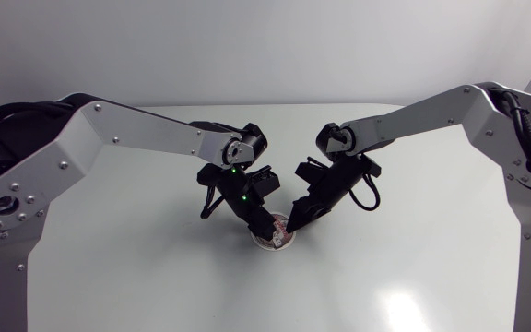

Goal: Turn the coaster over.

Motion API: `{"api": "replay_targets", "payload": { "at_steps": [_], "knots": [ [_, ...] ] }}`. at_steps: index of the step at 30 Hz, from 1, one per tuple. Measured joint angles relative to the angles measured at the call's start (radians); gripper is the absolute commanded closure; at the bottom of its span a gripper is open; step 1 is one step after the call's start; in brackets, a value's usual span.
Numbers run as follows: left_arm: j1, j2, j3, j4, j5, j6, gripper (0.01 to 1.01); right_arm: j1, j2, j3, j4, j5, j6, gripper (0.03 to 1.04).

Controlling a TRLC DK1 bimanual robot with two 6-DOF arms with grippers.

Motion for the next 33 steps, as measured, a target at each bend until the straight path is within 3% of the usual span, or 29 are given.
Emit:
{"api": "replay_targets", "payload": {
  "at_steps": [10,20,33],
  "knots": [
    [0.006,-0.016,-0.021,-0.004,0.000,0.000,0.570,0.007,0.012,0.005,-0.024,-0.029,0.004,0.45],
    [0.096,-0.046,-0.052,-0.026,-0.015,0.027,0.570,0.014,0.011,0.005,-0.020,-0.011,0.015,0.45],
    [0.022,0.003,0.006,-0.019,-0.025,0.026,0.574,-0.045,-0.013,-0.028,0.000,-0.004,0.015,0.45]
  ]
}}
